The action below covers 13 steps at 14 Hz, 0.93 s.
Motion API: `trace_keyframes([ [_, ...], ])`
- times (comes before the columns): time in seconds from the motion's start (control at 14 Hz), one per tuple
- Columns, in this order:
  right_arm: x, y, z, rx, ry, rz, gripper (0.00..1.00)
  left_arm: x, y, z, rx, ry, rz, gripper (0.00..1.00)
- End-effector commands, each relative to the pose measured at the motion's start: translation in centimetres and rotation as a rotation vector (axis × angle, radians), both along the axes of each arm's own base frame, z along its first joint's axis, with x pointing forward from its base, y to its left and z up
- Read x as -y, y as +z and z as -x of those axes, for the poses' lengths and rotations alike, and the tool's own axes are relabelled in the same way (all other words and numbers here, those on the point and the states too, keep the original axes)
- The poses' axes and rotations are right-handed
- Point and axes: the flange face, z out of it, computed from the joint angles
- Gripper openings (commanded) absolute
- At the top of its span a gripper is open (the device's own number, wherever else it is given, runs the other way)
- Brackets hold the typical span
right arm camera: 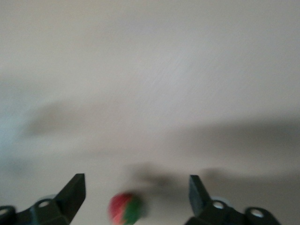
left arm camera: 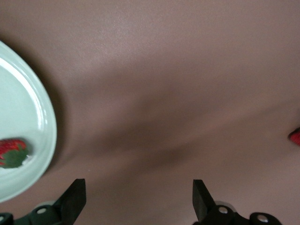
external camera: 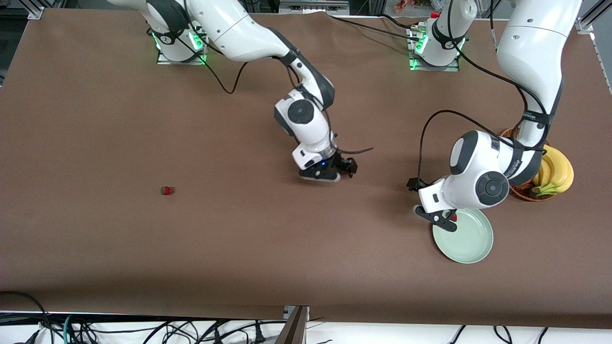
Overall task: Collect all strawberries into plate
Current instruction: 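Grasp the second strawberry with the left gripper while the right gripper returns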
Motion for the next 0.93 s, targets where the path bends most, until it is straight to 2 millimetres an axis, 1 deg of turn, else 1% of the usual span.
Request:
trace_keyframes([
  [0.0, 7.7, 4.1, -5.6, -0.032, 0.118, 0.067, 1.0, 2.1, 0.1, 1.3, -0.029, 0.124, -0.007, 1.0],
  [0.07, 10.5, 4.9, -7.0, -0.059, 0.161, 0.103, 1.0, 3.7, 0.1, 1.6, -0.025, 0.156, 0.002, 1.0],
  [0.14, 13.9, 5.3, -8.5, -0.093, 0.204, 0.135, 1.0, 5.6, 0.1, 2.2, -0.023, 0.215, -0.004, 1.0],
  [0.21, 17.3, 5.0, -9.7, -0.14, 0.241, 0.174, 1.0, 7.6, -0.3, 2.9, -0.023, 0.279, -0.024, 1.0],
  [0.28, 20.9, 4.6, -10.8, -0.188, 0.261, 0.213, 1.0, 9.9, -1.0, 4.1, -0.013, 0.337, -0.05, 1.0],
  [0.36, 24.2, 4.1, -11.5, -0.236, 0.261, 0.249, 1.0, 11.5, -1.8, 4.9, 0.0, 0.416, -0.056, 1.0],
  [0.5, 29.9, 3.6, -12.2, -0.31, 0.322, 0.317, 1.0, 15.2, -3.1, 6.9, 0.033, 0.595, -0.051, 1.0],
  [0.57, 32.8, 2.8, -12.3, -0.349, 0.34, 0.347, 1.0, 16.4, -3.7, 7.5, 0.043, 0.679, -0.044, 1.0],
  [0.64, 35.7, 2.1, -12.3, -0.372, 0.336, 0.37, 1.0, 17.8, -4.3, 8.7, 0.026, 0.741, -0.065, 1.0],
  [0.71, 38.6, 1.3, -12.2, -0.389, 0.336, 0.392, 1.0, 20.0, -4.7, 10.8, 0.012, 0.785, -0.094, 1.0],
  [0.78, 41.4, 0.4, -12.1, -0.391, 0.351, 0.404, 1.0, 21.1, -5.0, 11.3, 0.007, 0.835, -0.1, 1.0],
  [0.85, 43.2, -0.3, -11.7, -0.375, 0.387, 0.405, 1.0, 21.7, -5.1, 11.4, 0.01, 0.856, -0.092, 1.0],
])
